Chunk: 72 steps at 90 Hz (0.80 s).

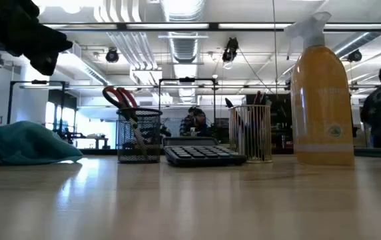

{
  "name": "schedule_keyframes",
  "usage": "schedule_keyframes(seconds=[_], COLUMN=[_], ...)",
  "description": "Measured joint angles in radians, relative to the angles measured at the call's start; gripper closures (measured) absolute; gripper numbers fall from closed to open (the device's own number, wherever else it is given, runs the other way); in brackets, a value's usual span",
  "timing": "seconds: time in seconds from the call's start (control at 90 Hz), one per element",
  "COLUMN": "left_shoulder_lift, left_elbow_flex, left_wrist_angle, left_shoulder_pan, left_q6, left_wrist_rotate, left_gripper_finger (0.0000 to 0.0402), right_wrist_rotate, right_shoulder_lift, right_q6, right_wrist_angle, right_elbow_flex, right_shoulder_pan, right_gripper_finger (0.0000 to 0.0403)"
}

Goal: Apply microfiber cloth
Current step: Move the blue microfiber cloth to the middle left

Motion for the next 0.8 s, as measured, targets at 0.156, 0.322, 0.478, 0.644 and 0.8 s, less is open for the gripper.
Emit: schedule_keyframes(seconds=[0.156, 0.322, 0.478, 0.644, 0.8], left_shoulder_lift=[-0.007, -0.009, -0.008, -0.008, -0.007], left_elbow_flex=[0.000, -0.003, -0.009, -0.009, -0.009], left_wrist_angle=[-0.005, -0.024, -0.037, -0.036, -0.036], left_shoulder_pan=[0.000, 0.000, 0.000, 0.000, 0.000], left_q6=[0.001, 0.001, 0.001, 0.001, 0.001], left_wrist_rotate=[0.001, 0.002, 0.003, 0.003, 0.003], left_gripper_finger=[0.0327, 0.0327, 0.0327, 0.0327, 0.0327], right_wrist_rotate=[0.074, 0.086, 0.097, 0.120, 0.185], right_shoulder_lift=[-0.089, -0.215, -0.335, -0.411, -0.430], right_q6=[0.078, 0.229, 0.425, 0.497, 0.498], right_wrist_angle=[-0.248, -0.509, -0.669, -0.756, -0.756], right_elbow_flex=[0.057, 0.041, 0.005, -0.045, -0.154], right_shoulder_pan=[0.000, 0.000, 0.000, 0.000, 0.000], right_gripper_finger=[0.0403, 0.0403, 0.0403, 0.0403, 0.0403])
